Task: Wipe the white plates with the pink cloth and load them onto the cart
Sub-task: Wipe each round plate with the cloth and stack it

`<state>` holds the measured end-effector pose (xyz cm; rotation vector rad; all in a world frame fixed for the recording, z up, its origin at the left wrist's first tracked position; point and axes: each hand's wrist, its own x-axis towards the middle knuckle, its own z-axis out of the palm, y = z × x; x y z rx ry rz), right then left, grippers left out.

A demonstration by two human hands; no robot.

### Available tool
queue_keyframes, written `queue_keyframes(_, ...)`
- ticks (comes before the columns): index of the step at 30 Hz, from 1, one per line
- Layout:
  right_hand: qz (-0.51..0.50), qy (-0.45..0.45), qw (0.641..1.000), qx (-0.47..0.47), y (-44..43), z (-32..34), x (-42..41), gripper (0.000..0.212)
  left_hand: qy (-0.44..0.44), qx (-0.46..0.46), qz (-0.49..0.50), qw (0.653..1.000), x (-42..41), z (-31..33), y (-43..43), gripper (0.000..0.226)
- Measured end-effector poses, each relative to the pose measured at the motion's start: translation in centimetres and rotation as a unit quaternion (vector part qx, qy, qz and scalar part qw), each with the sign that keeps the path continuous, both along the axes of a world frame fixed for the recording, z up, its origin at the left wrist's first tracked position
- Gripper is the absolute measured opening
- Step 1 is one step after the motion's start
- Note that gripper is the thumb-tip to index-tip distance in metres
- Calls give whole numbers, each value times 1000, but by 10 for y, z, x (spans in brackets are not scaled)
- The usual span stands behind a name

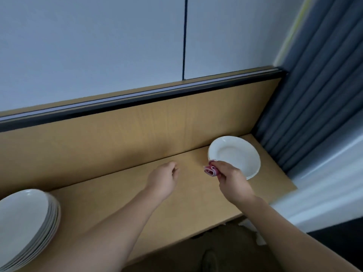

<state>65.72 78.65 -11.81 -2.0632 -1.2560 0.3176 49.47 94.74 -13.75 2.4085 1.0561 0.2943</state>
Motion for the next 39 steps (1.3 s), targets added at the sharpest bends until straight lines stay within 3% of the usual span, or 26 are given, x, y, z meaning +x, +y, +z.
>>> queue_keyframes(11, -22, 49, 998, -36, -42, -30, 127, 38, 48, -83, -15, 995, 167, -34, -22, 25)
queue_keyframes(14, -15, 65, 997, -41, -40, -31, 143, 40, 65, -94, -6, 993, 186, -47, -16, 32)
queue_keyframes(17, -4, 73, 996, -52, -37, -37, 156, 42, 95, -123, 31, 987, 197, -52, -14, 12)
queue_keyframes(20, -6, 79, 996, -46, -35, -41, 163, 45, 105, -139, 59, 983, 205, -48, -17, 25)
queue_keyframes(25, 0, 95, 995, -36, -32, -39, 169, 46, 148, -116, 52, 981, 209, -46, -16, 24)
queue_keyframes(31, -1, 71, 997, -12, -29, -30, 171, 40, 109, -196, 111, 968, 217, -33, -16, 38)
queue_keyframes(39, 5, 23, 999, 39, -22, -4, 163, 35, 21, -223, 120, 967, 179, -16, -18, 15)
